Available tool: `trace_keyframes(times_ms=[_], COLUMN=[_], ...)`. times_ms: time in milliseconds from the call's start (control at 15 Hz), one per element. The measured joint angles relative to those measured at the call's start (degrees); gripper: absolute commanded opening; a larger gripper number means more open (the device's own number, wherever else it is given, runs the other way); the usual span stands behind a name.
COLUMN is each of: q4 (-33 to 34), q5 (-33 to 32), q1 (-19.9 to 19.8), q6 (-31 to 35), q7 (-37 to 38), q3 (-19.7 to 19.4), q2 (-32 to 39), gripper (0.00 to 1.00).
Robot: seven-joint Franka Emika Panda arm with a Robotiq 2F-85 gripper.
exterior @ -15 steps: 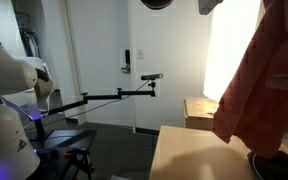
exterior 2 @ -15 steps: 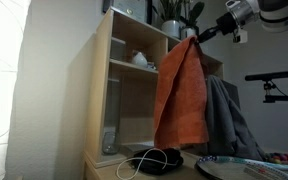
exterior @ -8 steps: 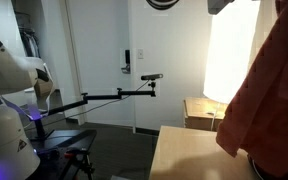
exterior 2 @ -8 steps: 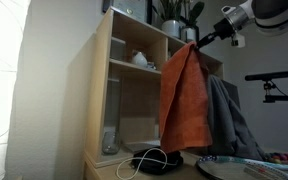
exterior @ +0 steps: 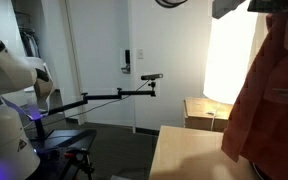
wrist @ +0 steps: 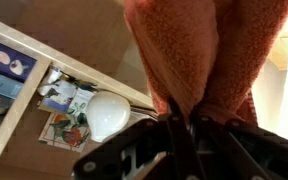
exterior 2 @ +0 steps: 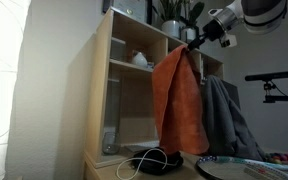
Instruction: Pick up the orange towel from the table, wipe the top shelf of the cabinet and put back on the table
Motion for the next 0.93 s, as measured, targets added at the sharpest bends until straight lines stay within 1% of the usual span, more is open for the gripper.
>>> trace_keyframes(times_ms=[133, 333, 667, 933], q4=[1.87, 3.66, 5.84, 8.46], q5=[0.07, -0.03, -1.83, -2.34], q1=[1.06, 2.43, 5.17, 7.56], q6=[-2.02, -2.93, -2.94, -2.96], q7=[0.1, 0.5, 3.05, 3.46], q3=[0.47, -0.13, -3.58, -5.28], q2=[1.11, 2.2, 3.95, 6.23], gripper=[0.02, 0.02, 0.02, 0.02])
